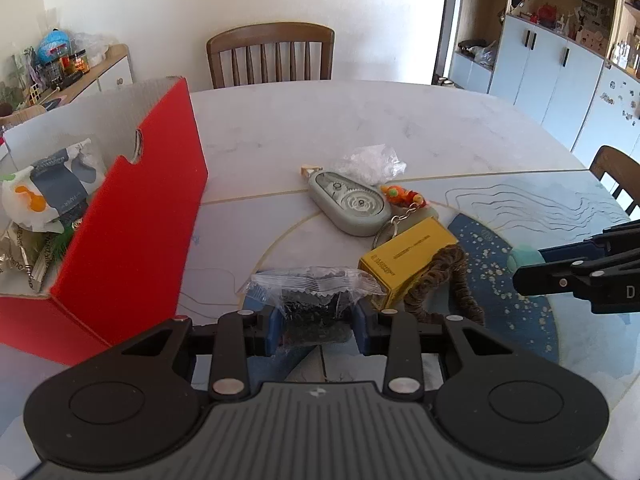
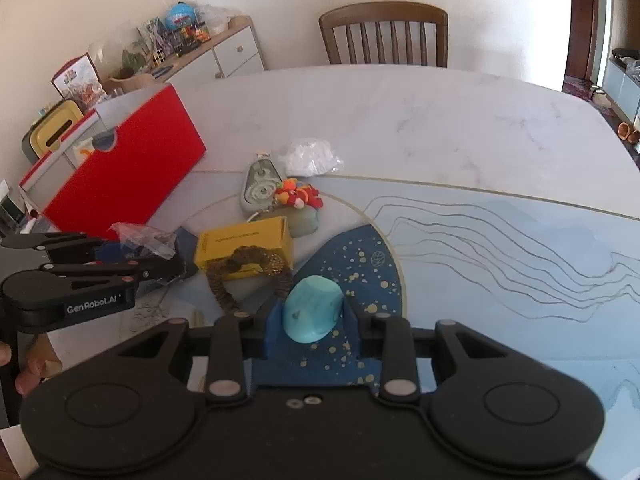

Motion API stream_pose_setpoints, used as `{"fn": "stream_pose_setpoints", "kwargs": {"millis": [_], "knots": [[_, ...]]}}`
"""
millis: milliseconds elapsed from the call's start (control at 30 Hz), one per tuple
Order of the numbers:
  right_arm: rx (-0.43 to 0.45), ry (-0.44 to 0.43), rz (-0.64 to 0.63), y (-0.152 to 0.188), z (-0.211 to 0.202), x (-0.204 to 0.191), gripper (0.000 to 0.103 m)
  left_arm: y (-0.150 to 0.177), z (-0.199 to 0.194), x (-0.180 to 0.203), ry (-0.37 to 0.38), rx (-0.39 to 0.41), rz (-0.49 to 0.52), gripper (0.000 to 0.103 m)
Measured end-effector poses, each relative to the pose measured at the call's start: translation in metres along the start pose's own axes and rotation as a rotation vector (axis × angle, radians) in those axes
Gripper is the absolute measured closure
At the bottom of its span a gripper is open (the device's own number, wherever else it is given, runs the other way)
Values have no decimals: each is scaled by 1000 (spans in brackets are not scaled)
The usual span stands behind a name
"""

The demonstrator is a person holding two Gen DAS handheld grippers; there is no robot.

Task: Organize objects
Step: 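Grasp the clear bag of dark snacks with the left gripper while the right gripper grasps the teal soap, then carry the snack bag and teal soap toward the red box with both grippers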

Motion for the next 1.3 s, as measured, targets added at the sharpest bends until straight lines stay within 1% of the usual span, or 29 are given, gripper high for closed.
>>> {"fn": "stream_pose_setpoints", "kwargs": {"millis": [300, 400, 700, 1000, 1133, 1300], "knots": [[46, 2, -6, -15, -29, -20, 71, -15, -30, -2, 52, 0, -51, 69], [54, 3, -13, -20, -37, -29, 71, -23, -43, -3, 73, 15, -61, 69], [64, 6, -48, -40, -52, -72, 71, -47, -75, -22, 121, 49, -75, 69], [108, -53, -85, -68, -57, -132, 71, -65, -100, -64, 139, 71, -76, 69], [113, -69, -106, -76, -47, -157, 71, -68, -105, -89, 127, 78, -75, 69], [119, -84, -138, -86, -30, -189, 71, -72, -108, -125, 109, 82, -100, 69]]}}
Point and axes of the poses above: each gripper's, at about its wrist camera, not at the fingertips, and z roughly the way its jaws point, x to its right, y to its underside, the point moved 9 cm from there along z, roughly the way its jaws point, and after that the axes turned 12 degrees about x, right-handed, at the moved point
